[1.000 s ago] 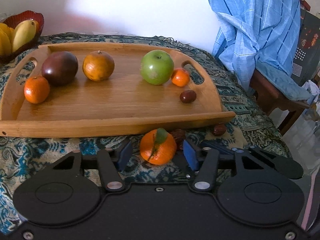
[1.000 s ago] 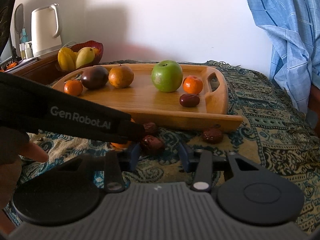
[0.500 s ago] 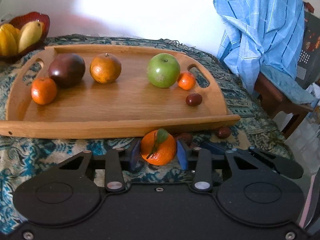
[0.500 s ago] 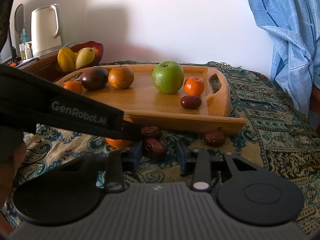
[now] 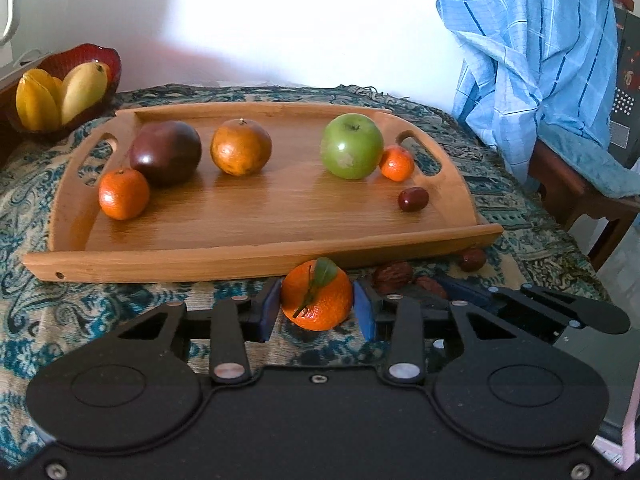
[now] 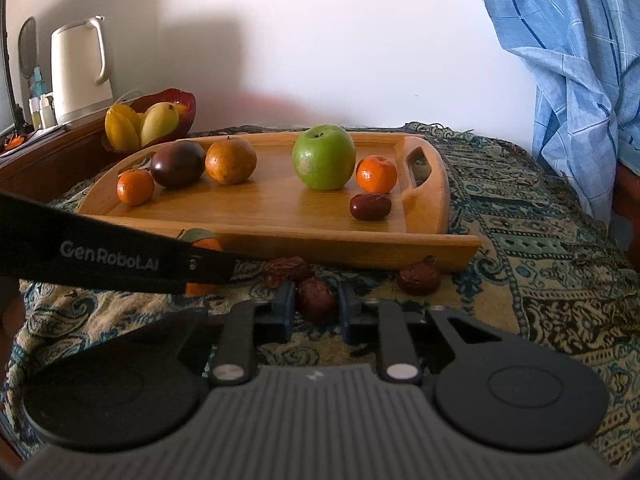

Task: Organize fruits
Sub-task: 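Grasp the leafy tangerine with left tool while right tool grasps another date, then carry the leafy tangerine and date over the tray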

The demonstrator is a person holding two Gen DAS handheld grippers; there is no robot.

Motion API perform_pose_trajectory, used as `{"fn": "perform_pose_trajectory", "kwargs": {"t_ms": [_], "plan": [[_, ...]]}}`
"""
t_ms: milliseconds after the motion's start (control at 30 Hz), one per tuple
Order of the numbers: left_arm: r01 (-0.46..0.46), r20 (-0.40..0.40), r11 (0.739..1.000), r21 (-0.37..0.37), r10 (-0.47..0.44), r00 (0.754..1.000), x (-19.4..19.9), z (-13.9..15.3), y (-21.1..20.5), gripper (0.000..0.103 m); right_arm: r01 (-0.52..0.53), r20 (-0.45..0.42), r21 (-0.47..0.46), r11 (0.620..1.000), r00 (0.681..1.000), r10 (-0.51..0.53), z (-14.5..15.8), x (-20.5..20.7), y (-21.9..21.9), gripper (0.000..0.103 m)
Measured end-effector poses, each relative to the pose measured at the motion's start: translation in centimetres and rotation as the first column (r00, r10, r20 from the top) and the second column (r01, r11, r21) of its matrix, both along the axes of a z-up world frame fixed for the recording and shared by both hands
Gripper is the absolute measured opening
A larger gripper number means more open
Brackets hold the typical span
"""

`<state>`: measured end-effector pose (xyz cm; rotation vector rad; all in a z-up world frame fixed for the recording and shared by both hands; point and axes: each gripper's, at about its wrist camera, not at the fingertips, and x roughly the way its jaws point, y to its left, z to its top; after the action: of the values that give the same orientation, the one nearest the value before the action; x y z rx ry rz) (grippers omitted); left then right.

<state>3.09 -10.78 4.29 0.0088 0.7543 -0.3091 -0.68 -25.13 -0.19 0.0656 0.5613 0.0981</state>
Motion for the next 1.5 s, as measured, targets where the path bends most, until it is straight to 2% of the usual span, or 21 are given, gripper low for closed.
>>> {"fn": "perform_pose_trajectory", "kwargs": {"t_ms": [467,867,1067,1367,1500], "plan": [[-0.05,0.05,0.996,0.075,0.047,0.998,-0.9,1.0,1.9,0.038,0.016,0.027,0.04,0.999,0.999,-0.017,1.3,-0.5,0.4,0.025],[-0.071,0.111,0.994,0.082,0.061,0.992,-2.0,4.0,4.4,0.038,0.018,0.049,0.05,0.999,0.999,-0.02,3.8,-0.9,2.3,0.024],[-0.085,0.136,0.993,0.08,0.073,0.988,-1.7,7.0,5.4,0.038,0.04,0.07,0.024,0.999,0.997,-0.042,6.4,-0.7,2.9,0.024],[-0.09,0.188,0.992,0.094,0.071,0.98,-0.3,12.4,5.9,0.038,0.094,0.085,0.047,0.994,0.992,-0.098,12.1,0.7,2.8,0.024],[-0.1,0.203,0.99,0.095,0.079,0.976,1.2,13.2,5.9,0.038,0.087,0.104,0.028,0.996,0.991,-0.09,13.6,2.4,3.4,0.025]]}}
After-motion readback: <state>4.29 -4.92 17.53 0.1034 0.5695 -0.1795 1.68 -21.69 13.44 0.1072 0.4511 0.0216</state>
